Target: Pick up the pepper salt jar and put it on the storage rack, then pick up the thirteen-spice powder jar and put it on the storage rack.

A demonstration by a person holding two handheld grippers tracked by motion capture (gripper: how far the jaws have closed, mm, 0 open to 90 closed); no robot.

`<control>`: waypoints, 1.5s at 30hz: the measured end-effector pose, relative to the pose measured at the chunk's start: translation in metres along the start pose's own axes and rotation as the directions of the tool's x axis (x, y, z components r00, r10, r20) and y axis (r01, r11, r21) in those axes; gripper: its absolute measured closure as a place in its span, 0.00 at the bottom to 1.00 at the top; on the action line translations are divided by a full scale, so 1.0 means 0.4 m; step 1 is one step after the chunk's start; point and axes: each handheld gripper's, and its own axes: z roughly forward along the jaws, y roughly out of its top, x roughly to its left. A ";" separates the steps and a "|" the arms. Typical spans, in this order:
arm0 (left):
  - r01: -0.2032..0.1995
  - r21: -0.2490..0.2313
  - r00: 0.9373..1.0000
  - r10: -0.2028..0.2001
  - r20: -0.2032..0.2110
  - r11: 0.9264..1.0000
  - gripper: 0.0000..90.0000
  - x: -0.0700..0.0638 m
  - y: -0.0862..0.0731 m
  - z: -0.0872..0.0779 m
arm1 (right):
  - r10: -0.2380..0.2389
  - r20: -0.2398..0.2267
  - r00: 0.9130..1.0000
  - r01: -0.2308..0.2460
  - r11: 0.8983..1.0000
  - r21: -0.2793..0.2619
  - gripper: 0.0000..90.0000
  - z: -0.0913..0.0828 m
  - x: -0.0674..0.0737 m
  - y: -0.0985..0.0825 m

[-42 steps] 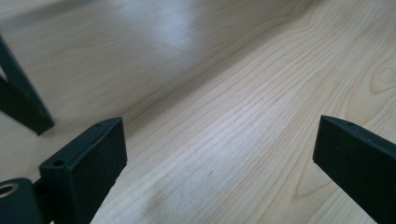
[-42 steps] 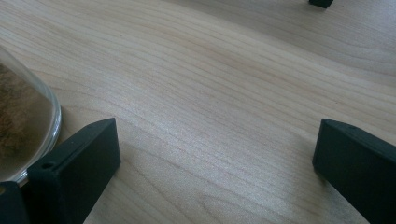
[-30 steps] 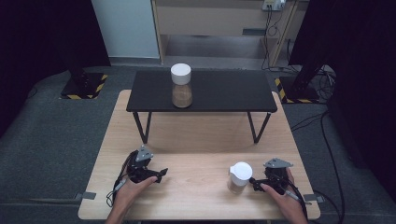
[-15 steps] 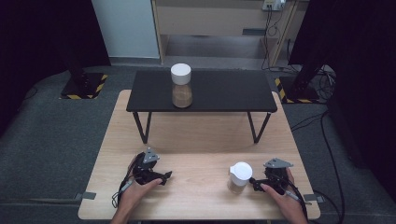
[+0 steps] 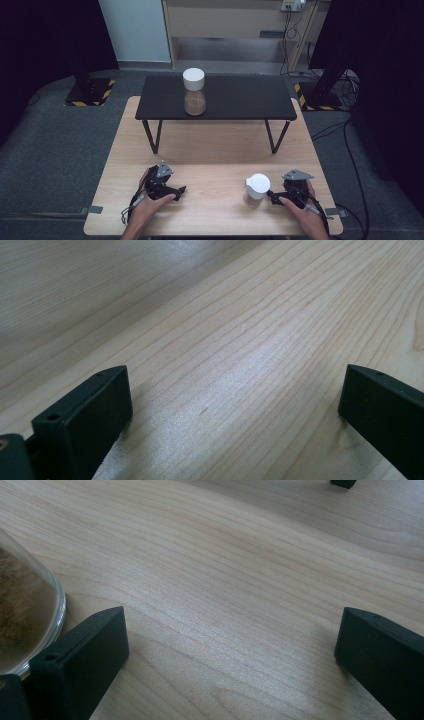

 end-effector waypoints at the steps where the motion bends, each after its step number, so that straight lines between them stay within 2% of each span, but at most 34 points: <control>1: 0.001 -0.001 1.000 -0.001 0.001 1.000 0.00 0.001 0.000 0.000 | -0.001 0.000 1.000 0.001 1.000 0.000 0.02 0.000 0.000 0.000; 24: -0.003 0.000 1.000 0.003 0.001 1.000 0.00 -0.001 0.000 0.000 | 0.004 -0.006 1.000 -0.004 1.000 0.001 0.02 -0.004 0.001 -0.003; 28: -0.003 0.000 1.000 0.003 0.001 1.000 0.00 -0.001 0.000 0.000 | -0.012 -0.013 1.000 0.012 1.000 -0.006 0.04 -0.009 -0.001 -0.008; 34: -0.003 0.000 1.000 0.003 0.001 1.000 0.00 -0.001 0.000 0.000 | -0.020 -0.034 0.999 0.018 0.999 -0.032 0.07 -0.057 -0.010 -0.017; 38: -0.003 0.000 1.000 0.003 0.002 1.000 0.00 0.000 0.000 0.000 | -0.070 -0.065 0.995 0.069 0.997 -0.022 0.09 -0.088 -0.016 -0.016; 45: -0.003 0.000 1.000 0.003 0.002 1.000 0.00 0.000 0.000 0.000 | -0.104 -0.080 0.991 0.103 0.995 -0.019 0.10 -0.120 0.002 -0.017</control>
